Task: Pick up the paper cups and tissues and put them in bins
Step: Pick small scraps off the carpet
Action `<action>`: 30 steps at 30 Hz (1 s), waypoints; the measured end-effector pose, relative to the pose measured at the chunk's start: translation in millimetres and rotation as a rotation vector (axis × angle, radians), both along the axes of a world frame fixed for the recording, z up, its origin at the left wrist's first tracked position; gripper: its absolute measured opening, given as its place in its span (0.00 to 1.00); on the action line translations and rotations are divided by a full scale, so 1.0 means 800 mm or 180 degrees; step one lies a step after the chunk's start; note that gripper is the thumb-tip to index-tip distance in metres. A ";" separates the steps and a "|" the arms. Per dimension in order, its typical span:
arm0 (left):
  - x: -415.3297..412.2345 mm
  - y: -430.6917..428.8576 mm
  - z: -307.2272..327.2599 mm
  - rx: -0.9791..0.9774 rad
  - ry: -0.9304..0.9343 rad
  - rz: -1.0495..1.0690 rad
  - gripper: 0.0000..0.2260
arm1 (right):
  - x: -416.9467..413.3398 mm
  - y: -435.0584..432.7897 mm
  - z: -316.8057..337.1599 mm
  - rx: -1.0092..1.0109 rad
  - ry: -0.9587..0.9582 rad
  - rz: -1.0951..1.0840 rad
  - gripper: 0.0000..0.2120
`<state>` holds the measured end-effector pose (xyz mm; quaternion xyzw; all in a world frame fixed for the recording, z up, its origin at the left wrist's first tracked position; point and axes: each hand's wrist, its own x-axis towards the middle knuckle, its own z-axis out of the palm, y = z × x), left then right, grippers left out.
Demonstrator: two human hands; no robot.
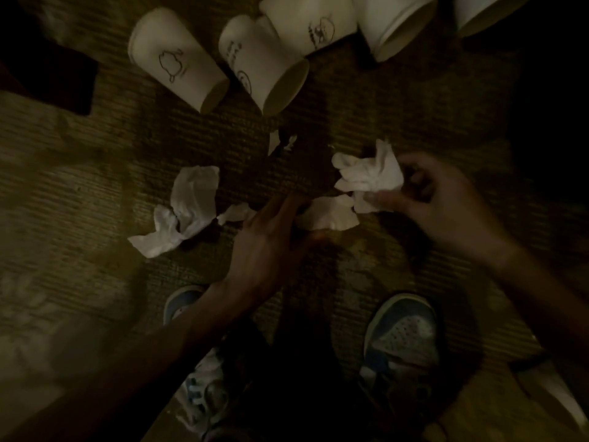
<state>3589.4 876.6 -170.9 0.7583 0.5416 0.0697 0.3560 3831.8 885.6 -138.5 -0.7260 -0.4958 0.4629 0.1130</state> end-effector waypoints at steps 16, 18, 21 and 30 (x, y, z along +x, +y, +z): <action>0.032 0.019 0.051 -0.0412 -0.1929 0.1648 0.10 | -0.027 -0.001 0.037 0.0859 0.1647 -0.2163 0.13; 0.035 0.027 0.059 -0.0348 -0.2099 0.1843 0.08 | -0.031 -0.003 0.043 0.0713 0.1922 -0.2083 0.14; 0.042 0.042 0.069 -0.0760 -0.2387 0.2237 0.04 | -0.044 -0.012 0.045 0.0512 0.1964 -0.1624 0.12; 0.059 0.025 0.064 -0.1171 -0.2536 0.2062 0.10 | -0.075 -0.032 0.049 -0.0190 0.2359 -0.0660 0.08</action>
